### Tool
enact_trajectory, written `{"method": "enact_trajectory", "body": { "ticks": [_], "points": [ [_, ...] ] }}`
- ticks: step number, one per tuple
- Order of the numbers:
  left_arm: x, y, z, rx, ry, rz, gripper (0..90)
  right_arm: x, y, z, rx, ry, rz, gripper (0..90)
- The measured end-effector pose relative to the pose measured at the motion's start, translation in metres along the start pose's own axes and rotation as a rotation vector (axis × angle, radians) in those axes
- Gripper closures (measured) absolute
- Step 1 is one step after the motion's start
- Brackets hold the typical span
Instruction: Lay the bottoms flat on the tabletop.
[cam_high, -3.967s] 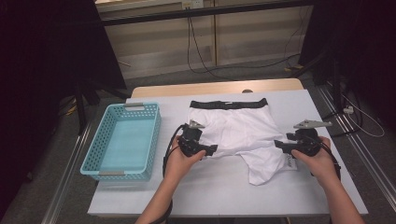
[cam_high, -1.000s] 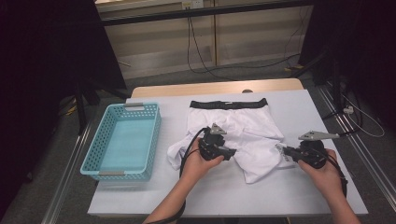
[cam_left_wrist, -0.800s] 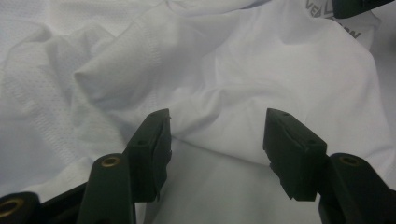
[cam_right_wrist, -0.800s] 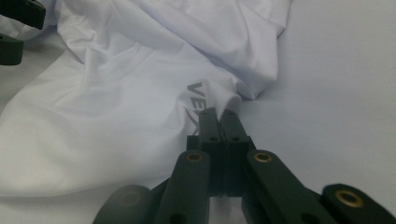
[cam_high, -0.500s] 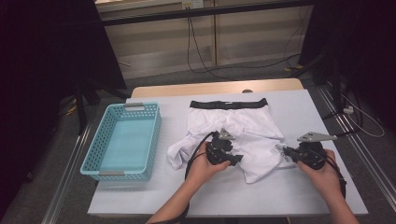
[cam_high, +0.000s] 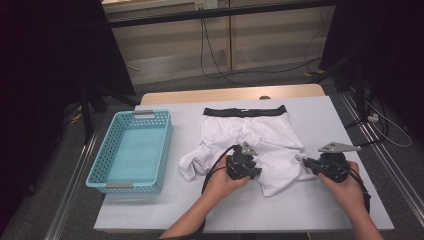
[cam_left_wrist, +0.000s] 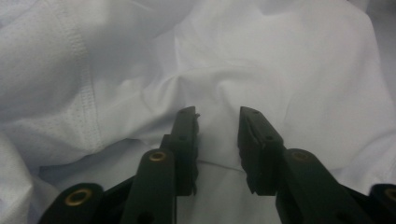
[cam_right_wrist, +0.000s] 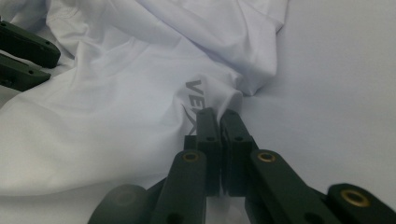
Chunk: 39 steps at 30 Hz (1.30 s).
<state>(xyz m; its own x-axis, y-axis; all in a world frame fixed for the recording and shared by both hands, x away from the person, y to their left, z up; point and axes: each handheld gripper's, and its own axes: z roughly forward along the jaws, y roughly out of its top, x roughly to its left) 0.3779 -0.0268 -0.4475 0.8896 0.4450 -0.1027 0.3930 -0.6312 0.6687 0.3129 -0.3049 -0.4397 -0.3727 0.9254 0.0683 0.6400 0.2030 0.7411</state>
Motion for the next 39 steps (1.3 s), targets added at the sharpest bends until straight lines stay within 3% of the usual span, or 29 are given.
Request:
{"method": "enact_trajectory", "body": {
  "ticks": [4,6,14,23,28,33,36,39],
  "points": [
    [0.001,0.0,0.0,0.005,-0.034,-0.033,89.6,0.0,0.0,-0.001,-0.001,0.003,0.002,89.5],
    [0.002,0.002,-0.001,0.02,-0.032,-0.029,90.0,0.0,0.001,-0.002,-0.003,0.006,0.005,89.7],
    [0.019,0.004,-0.01,-0.022,0.022,-0.104,90.0,-0.006,0.002,-0.007,-0.018,0.013,0.029,90.0],
    [0.043,0.006,-0.014,-0.058,0.048,-0.161,90.0,-0.016,0.007,0.006,-0.016,0.016,0.056,90.0],
    [0.042,0.004,-0.009,-0.052,0.042,-0.15,90.0,-0.021,0.007,0.019,0.016,-0.024,0.012,90.0],
    [0.041,0.003,-0.01,-0.043,0.031,-0.154,90.0,-0.017,0.006,0.027,0.037,-0.079,-0.047,87.0],
    [0.04,0.002,-0.009,-0.043,0.03,-0.152,90.0,-0.017,0.004,0.025,0.03,-0.083,-0.032,83.3],
    [0.039,0.002,-0.008,-0.033,0.032,-0.141,88.2,-0.019,0.001,0.022,0.022,-0.097,-0.009,73.5]
  ]
}}
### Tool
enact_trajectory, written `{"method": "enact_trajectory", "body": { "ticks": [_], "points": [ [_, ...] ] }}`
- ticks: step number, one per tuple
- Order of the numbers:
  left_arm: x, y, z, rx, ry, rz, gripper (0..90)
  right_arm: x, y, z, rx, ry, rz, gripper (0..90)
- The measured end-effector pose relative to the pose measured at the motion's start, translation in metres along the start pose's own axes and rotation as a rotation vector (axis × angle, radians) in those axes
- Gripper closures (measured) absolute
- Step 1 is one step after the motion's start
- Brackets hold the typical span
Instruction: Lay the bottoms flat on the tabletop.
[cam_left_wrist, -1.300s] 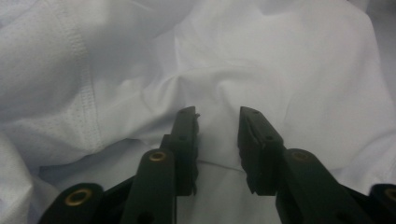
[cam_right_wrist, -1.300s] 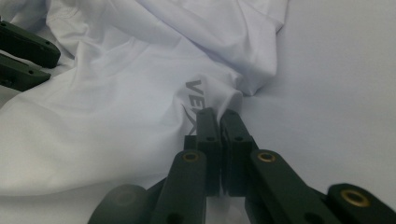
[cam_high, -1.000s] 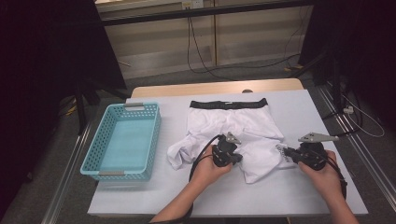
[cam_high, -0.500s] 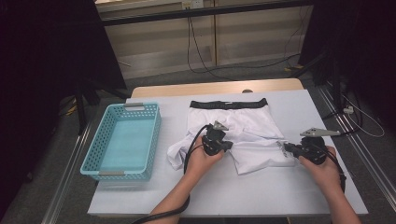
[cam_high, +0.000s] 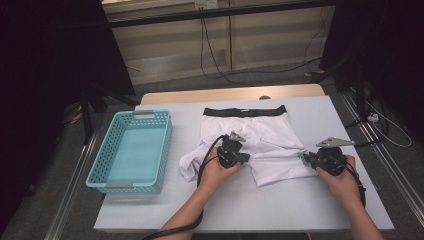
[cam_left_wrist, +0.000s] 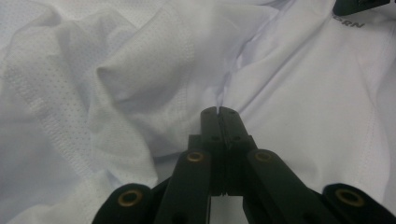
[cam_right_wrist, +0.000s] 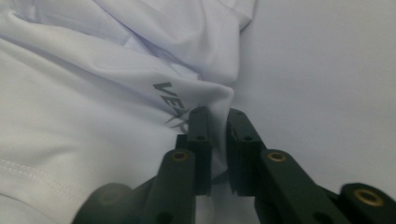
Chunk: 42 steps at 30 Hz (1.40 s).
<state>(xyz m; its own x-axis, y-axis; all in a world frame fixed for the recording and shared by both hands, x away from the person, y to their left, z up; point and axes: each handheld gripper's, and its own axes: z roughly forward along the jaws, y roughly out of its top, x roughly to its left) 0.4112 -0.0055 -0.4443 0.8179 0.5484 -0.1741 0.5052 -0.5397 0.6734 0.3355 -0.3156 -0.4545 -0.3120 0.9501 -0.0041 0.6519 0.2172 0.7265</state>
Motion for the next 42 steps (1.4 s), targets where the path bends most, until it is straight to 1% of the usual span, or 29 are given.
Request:
{"method": "enact_trajectory", "body": {
  "ticks": [1,2,3,5,6,7,8,9,10,12,16,18,19,21,23,24,26,29,30,31,32,34,37,39,40,42],
  "points": [
    [0.0,0.0,0.0,-0.002,0.002,0.001,84.5,-0.001,-0.001,-0.002,-0.004,-0.001,0.007,71.1],
    [-0.001,0.0,-0.001,-0.006,0.009,0.0,79.0,-0.002,-0.002,-0.003,-0.011,0.002,0.018,67.0],
    [0.0,0.0,-0.003,-0.005,0.002,-0.003,73.2,-0.003,-0.003,-0.006,-0.018,0.006,0.027,62.6],
    [-0.001,0.0,-0.006,-0.019,0.001,-0.002,65.2,-0.004,-0.005,-0.01,-0.027,0.024,0.038,58.2],
    [-0.002,0.001,-0.008,-0.021,-0.002,-0.001,59.3,-0.004,-0.006,-0.012,-0.033,0.032,0.042,55.1],
    [-0.002,0.002,-0.01,-0.021,-0.017,0.0,54.0,-0.004,-0.007,-0.015,-0.032,0.039,0.051,52.1],
    [-0.003,0.002,-0.011,-0.022,-0.028,0.002,49.0,-0.005,-0.007,-0.018,-0.037,0.041,0.052,49.3],
    [-0.005,0.002,-0.012,-0.021,-0.031,0.004,43.4,-0.004,-0.007,-0.02,-0.046,0.033,0.058,47.4],
    [-0.007,0.002,-0.013,-0.024,-0.034,0.015,39.0,-0.004,-0.007,-0.022,-0.05,0.027,0.065,47.3],
    [-0.011,0.002,-0.015,-0.031,-0.038,0.028,34.3,-0.004,-0.006,-0.026,-0.054,0.032,0.08,47.0],
    [-0.016,-0.003,-0.019,-0.03,-0.044,0.042,25.8,0.001,-0.005,-0.029,-0.064,0.035,0.1,39.6],
    [-0.018,-0.006,-0.022,-0.018,-0.052,0.053,23.5,0.004,-0.006,-0.03,-0.059,0.048,0.077,37.9],
    [-0.018,-0.008,-0.023,-0.02,-0.055,0.053,23.5,0.007,-0.007,-0.031,-0.065,0.054,0.06,37.5],
    [-0.021,-0.012,-0.024,-0.016,-0.064,0.054,23.1,0.01,-0.008,-0.033,-0.059,0.05,0.041,37.6],
    [-0.024,-0.017,-0.026,-0.017,-0.066,0.062,23.1,0.013,-0.01,-0.034,-0.049,0.055,0.026,41.0],
    [-0.026,-0.018,-0.027,-0.01,-0.067,0.072,23.1,0.015,-0.011,-0.035,-0.042,0.061,0.022,41.9],
    [-0.03,-0.021,-0.027,-0.021,-0.066,0.089,23.2,0.017,-0.014,-0.035,-0.036,0.064,0.013,45.0],
    [-0.032,-0.023,-0.026,-0.037,-0.081,0.08,23.8,0.02,-0.019,-0.035,-0.045,0.069,0.014,51.9],
    [-0.034,-0.023,-0.024,-0.033,-0.089,0.079,23.8,0.021,-0.019,-0.035,-0.04,0.075,0.011,55.3],
    [-0.036,-0.023,-0.024,-0.038,-0.088,0.083,24.5,0.021,-0.019,-0.036,-0.04,0.091,0.014,58.1],
    [-0.037,-0.023,-0.024,-0.041,-0.091,0.089,25.8,0.021,-0.019,-0.037,-0.046,0.092,0.01,58.8],
    [-0.04,-0.023,-0.022,-0.038,-0.098,0.097,26.6,0.019,-0.019,-0.039,-0.046,0.079,0.015,60.6],
    [-0.044,-0.024,-0.018,-0.03,-0.097,0.115,28.9,0.017,-0.022,-0.037,-0.024,0.083,0.019,60.5],
    [-0.047,-0.024,-0.014,-0.021,-0.104,0.13,30.1,0.017,-0.025,-0.034,0.009,0.084,0.017,57.4],
    [-0.049,-0.024,-0.013,-0.019,-0.107,0.132,30.1,0.016,-0.026,-0.032,0.017,0.087,0.009,55.7],
    [-0.052,-0.024,-0.009,-0.011,-0.116,0.145,30.1,0.016,-0.027,-0.031,0.012,0.09,-0.003,55.6]
  ]
}}
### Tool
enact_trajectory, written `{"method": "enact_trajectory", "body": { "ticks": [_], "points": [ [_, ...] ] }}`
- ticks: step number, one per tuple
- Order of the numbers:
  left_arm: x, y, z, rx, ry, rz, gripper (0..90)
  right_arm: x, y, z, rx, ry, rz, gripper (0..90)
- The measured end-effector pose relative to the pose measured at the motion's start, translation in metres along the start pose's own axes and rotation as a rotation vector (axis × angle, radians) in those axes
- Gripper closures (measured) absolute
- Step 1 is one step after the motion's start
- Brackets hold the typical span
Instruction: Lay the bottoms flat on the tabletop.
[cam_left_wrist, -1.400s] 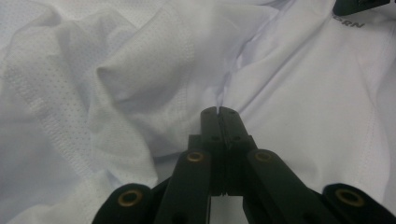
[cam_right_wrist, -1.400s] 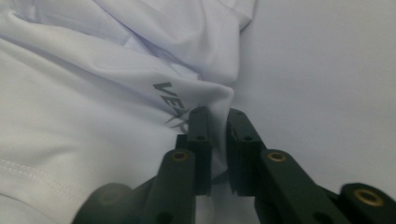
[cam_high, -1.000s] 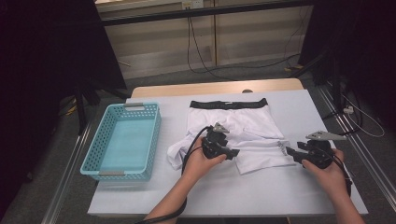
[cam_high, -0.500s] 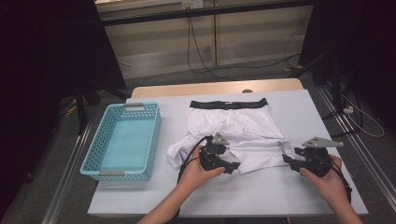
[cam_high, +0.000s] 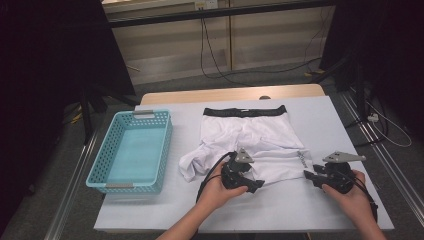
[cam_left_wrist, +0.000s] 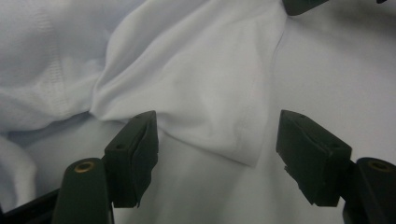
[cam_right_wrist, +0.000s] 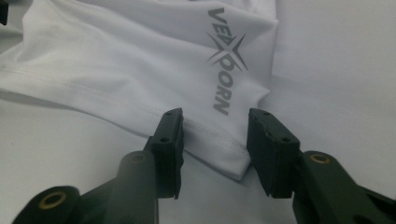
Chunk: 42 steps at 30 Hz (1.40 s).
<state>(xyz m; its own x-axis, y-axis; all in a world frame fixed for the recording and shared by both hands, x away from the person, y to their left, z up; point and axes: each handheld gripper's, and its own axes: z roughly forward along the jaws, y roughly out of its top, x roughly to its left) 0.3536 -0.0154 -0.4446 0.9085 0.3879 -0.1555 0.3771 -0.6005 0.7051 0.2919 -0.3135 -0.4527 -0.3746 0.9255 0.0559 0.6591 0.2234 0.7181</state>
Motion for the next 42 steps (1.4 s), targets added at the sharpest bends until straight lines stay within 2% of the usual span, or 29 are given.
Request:
{"method": "enact_trajectory", "body": {
  "ticks": [3,8,11,15,18,21,23,24,26,28,31,34,38,42],
  "points": [
    [-0.003,0.0,0.005,0.02,-0.005,0.016,30.9,0.0,0.0,0.0,0.002,-0.001,-0.012,55.5],
    [-0.006,-0.001,0.01,0.019,0.002,0.031,31.5,0.001,-0.001,0.0,0.0,0.009,-0.023,51.8],
    [-0.006,-0.001,0.009,0.03,0.016,0.052,36.0,0.0,-0.001,0.0,-0.003,0.013,-0.026,52.6],
    [-0.007,0.0,0.009,0.035,0.025,0.057,38.9,-0.004,-0.001,-0.002,-0.01,-0.032,-0.03,47.6],
    [-0.007,0.0,0.009,0.037,0.033,0.063,42.0,-0.007,-0.001,-0.003,-0.02,-0.017,-0.017,47.9],
    [-0.005,0.001,0.008,0.044,0.039,0.059,47.1,-0.006,-0.003,-0.001,-0.007,-0.014,-0.022,53.6],
    [-0.005,0.001,0.008,0.044,0.042,0.057,50.2,-0.004,-0.002,-0.002,0.002,0.002,-0.021,64.3],
    [-0.006,0.001,0.007,0.046,0.026,0.052,51.8,-0.004,-0.002,-0.002,0.002,0.001,-0.025,65.1],
    [-0.008,0.002,0.007,0.049,-0.058,0.023,63.4,-0.003,-0.001,-0.002,0.0,0.002,-0.025,71.2],
    [-0.013,0.003,0.009,0.058,-0.024,0.063,66.2,-0.003,-0.002,-0.002,-0.003,0.013,-0.019,75.6],
    [-0.013,0.006,0.01,0.072,-0.018,0.043,69.8,-0.003,-0.001,-0.002,-0.001,0.033,-0.011,82.7],
    [-0.009,0.004,0.01,0.063,-0.024,0.036,75.9,-0.001,-0.002,-0.003,0.003,0.036,-0.015,83.5],
    [-0.01,0.005,0.01,0.07,-0.014,0.063,81.4,-0.002,-0.001,-0.003,0.008,0.044,-0.006,86.8],
    [-0.009,0.006,0.009,0.074,-0.021,0.057,86.4,-0.003,-0.001,-0.003,0.009,0.057,0.009,88.1]
  ]
}}
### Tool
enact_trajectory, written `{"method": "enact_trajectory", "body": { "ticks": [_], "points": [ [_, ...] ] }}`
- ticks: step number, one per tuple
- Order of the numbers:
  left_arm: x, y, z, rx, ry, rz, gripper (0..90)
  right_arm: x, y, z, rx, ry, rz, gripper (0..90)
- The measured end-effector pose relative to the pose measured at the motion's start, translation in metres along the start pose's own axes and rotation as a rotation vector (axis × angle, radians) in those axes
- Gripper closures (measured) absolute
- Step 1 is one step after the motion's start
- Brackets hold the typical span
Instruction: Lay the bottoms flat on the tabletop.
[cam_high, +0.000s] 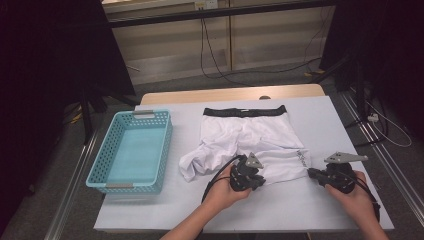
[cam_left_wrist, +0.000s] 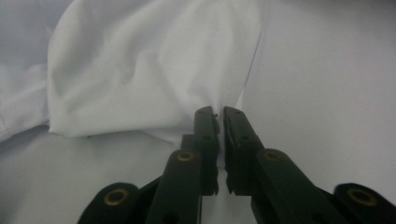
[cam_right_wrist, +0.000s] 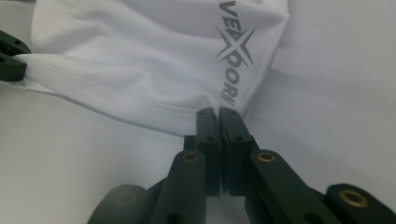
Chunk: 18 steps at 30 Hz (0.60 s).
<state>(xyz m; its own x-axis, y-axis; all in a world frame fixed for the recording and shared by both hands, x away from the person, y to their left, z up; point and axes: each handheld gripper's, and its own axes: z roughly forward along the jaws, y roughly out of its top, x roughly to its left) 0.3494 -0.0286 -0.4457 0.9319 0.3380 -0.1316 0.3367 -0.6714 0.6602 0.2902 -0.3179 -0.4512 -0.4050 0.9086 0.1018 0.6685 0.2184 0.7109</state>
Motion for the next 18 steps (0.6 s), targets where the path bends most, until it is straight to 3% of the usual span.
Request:
{"method": "enact_trajectory", "body": {
  "ticks": [6,12,18],
  "points": [
    [-0.001,0.003,-0.005,0.008,-0.027,-0.016,87.9,-0.002,0.001,-0.004,-0.003,0.017,0.012,88.4],
    [-0.008,0.003,-0.01,0.007,-0.059,-0.001,87.9,-0.002,0.001,-0.017,-0.022,0.04,0.02,88.4],
    [-0.012,0.002,-0.015,0.002,-0.113,-0.018,87.8,0.0,-0.002,-0.029,-0.014,0.051,0.008,88.3]
  ]
}}
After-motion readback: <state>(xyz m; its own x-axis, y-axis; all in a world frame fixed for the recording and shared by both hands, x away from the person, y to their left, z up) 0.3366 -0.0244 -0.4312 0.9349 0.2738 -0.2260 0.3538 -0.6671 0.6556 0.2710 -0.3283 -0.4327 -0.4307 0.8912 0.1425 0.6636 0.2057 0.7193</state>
